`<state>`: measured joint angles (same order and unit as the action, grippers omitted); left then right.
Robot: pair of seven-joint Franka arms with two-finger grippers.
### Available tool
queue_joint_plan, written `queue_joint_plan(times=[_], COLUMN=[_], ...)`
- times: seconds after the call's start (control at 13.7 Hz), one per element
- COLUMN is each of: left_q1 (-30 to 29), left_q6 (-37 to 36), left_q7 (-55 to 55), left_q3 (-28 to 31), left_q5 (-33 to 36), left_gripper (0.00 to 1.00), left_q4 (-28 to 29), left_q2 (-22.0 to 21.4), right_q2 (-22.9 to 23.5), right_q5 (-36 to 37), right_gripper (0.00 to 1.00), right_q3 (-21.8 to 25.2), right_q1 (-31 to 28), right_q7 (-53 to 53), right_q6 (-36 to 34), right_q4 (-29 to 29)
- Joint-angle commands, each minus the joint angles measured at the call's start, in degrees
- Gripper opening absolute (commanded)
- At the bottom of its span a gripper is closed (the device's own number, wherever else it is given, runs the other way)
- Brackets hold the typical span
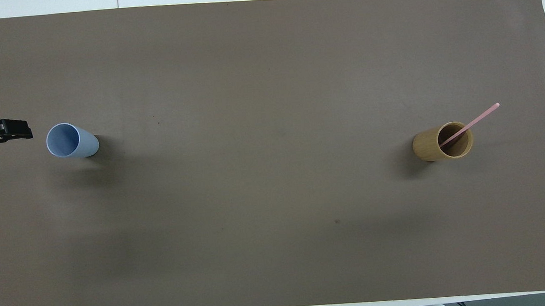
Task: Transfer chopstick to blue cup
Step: 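Reach the left gripper to the light blue cup and grasp it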
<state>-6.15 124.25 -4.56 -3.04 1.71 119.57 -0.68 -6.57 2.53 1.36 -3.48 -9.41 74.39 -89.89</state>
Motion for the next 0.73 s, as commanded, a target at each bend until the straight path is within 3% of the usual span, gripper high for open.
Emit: queue_joint_plan(times=[0.0,0.22,0.29,0.37,0.44,0.66], left_q1=[1.0,2.5,3.3,3.6,3.6,4.8], left_q6=[3.7,7.3,8.0,7.8,7.9,7.6], left_q7=[-1.3,-4.7,-6.4,-9.2,-9.8,-10.1], left_q3=[0.4,0.4,0.4,0.4,0.3,0.3], left_q5=[0.0,0.0,0.0,0.0,0.0,0.0], left_gripper=[0.99,0.85,0.65,0.19,0.02,0.0], left_q4=[3.2,4.4,4.4,4.4,4.4,4.4], left_q2=[0.5,2.4,3.1,3.3,3.4,3.4], right_q2=[-1.1,-1.1,-1.1,-1.1,-1.1,-1.1], right_q5=[-1.2,-1.2,-1.2,-1.2,-1.2,-1.2], right_gripper=[1.0,1.0,1.0,1.0,1.0,1.0], right_q3=[-0.2,-0.2,-0.2,-0.2,-0.2,-0.2], right_q1=[-0.6,-0.6,-0.6,-0.6,-0.6,-0.6], right_q7=[0.4,0.4,0.4,0.4,0.4,0.4], right_q6=[0.4,0.4,0.4,0.4,0.4,0.4], right_q4=[-1.3,-1.3,-1.3,-1.3,-1.3,-1.3])
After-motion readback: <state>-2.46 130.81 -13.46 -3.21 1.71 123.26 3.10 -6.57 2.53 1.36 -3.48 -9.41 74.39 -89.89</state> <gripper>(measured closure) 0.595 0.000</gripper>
